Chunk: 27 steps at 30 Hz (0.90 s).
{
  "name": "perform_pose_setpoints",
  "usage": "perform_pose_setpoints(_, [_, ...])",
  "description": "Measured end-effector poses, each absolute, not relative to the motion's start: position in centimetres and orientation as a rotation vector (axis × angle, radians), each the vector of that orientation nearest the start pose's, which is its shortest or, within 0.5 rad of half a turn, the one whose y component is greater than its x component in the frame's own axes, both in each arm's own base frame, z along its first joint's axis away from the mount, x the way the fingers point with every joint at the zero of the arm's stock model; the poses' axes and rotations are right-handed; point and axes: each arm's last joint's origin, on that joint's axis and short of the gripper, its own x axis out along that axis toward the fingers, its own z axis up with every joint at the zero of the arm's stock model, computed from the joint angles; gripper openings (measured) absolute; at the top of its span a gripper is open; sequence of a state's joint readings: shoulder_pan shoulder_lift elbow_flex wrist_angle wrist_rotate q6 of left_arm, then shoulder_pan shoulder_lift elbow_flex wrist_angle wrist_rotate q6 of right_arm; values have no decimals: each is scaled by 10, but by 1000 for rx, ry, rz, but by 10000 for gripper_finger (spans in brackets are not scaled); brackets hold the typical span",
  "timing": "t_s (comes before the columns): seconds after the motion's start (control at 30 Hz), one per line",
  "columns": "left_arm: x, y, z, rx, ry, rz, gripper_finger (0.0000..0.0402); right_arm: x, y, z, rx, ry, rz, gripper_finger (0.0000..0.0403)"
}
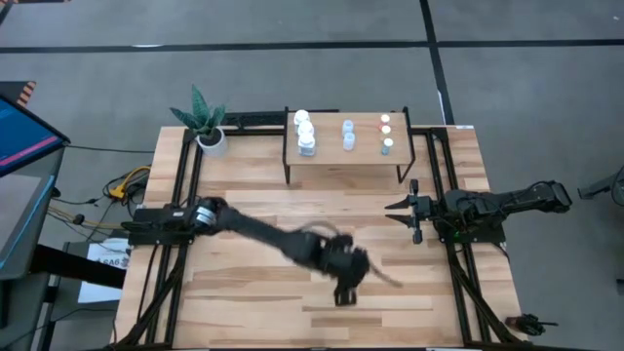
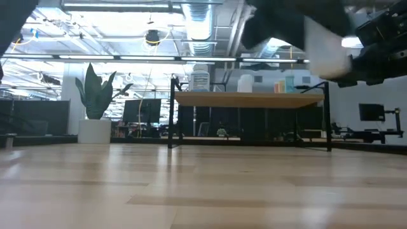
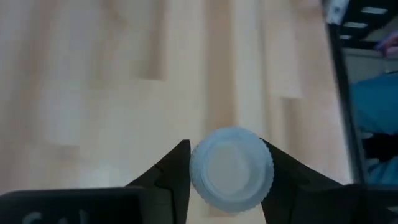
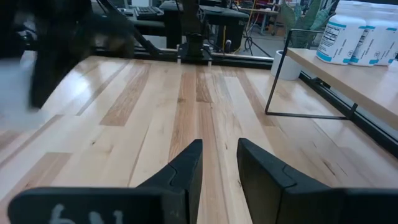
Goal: Pick and place medicine bottles onto shelf by color
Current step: Put the transparent pill bottle aligned with the other transparent pill bottle on the shelf
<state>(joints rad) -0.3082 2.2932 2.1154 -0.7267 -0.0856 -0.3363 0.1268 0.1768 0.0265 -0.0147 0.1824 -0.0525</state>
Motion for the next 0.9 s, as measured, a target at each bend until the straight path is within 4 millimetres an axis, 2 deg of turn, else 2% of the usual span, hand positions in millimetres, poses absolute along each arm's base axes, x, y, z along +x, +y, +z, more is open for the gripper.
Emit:
perform_pose_setpoints(0.2, [490, -66, 303, -101, 885, 84, 124, 106, 8, 157, -78, 164, -51, 123])
perform_pose_setpoints(0.37, [493, 4, 311, -174, 841, 173, 117, 106, 8, 157, -78, 164, -51, 123])
perform_pose_setpoints(0.5, [490, 50, 310, -209, 844, 242, 117, 106, 8, 157, -78, 164, -51, 123])
perform_pose_setpoints(0.7, [485, 90, 310, -221, 837, 307, 119, 106, 8, 157, -78, 164, -50, 123])
perform_pose_setpoints(0.9, [483, 108, 306, -237, 843, 342, 120, 106, 8, 157, -78, 164, -50, 123])
